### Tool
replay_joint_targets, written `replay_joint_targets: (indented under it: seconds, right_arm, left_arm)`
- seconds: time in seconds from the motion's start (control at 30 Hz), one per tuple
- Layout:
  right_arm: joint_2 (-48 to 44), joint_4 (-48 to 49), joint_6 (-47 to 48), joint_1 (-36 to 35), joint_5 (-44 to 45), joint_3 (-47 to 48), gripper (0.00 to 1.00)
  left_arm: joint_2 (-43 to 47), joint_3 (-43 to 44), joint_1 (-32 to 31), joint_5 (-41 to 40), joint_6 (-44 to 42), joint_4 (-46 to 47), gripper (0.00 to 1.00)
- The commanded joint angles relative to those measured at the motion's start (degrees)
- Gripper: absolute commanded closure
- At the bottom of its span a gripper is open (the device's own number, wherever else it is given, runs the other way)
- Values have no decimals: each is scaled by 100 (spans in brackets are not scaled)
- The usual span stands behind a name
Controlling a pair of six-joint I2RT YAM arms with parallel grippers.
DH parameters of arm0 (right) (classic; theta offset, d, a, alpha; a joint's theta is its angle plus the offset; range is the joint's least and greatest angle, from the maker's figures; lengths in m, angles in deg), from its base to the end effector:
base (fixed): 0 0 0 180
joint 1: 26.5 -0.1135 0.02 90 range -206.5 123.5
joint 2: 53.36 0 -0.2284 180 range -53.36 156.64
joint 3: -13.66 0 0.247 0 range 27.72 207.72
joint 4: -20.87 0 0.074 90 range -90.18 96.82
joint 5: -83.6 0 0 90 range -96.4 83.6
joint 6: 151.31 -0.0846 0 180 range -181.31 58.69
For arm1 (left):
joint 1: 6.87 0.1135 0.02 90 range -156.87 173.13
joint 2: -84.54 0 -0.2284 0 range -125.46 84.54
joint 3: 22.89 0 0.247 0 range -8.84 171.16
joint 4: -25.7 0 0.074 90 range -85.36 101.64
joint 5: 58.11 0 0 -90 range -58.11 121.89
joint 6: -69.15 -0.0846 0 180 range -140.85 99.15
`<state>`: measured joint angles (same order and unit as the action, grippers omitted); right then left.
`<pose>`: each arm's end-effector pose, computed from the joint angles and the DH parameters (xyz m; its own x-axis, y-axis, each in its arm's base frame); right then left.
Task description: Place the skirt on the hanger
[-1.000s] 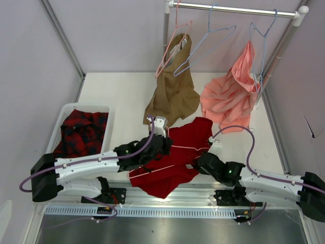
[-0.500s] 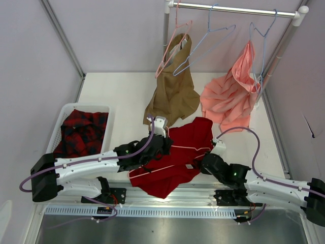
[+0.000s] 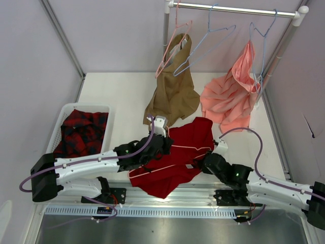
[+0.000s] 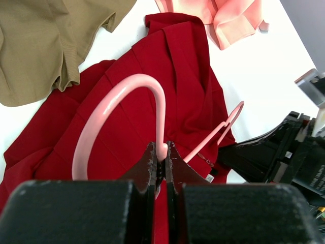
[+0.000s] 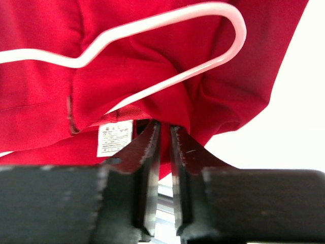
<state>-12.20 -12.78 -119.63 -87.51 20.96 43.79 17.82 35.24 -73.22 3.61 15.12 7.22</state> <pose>0.1293 0.1531 0.1117 -0.7053 0.2865 -0.6484 -0.0348 0.8996 0.4354 0.1595 -0.2644 0.2188 -0.5222 -0.0971 -0.8473 0.4087 0.8435 -0.3485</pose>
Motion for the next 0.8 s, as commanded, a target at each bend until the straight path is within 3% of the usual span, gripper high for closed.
replay_joint_targets:
  seconds: [0.0, 0.23, 0.77]
  right_arm:
    - [207, 78, 14, 2, 69, 63, 80]
    - [497, 245, 23, -42, 156, 89, 67]
    - [805, 474, -126, -130, 657, 36, 65]
  left_arm:
    - [1, 242, 34, -56, -46, 161, 100]
    - [1, 224, 34, -64, -63, 161, 100]
    - [-52, 224, 34, -21, -37, 188, 100]
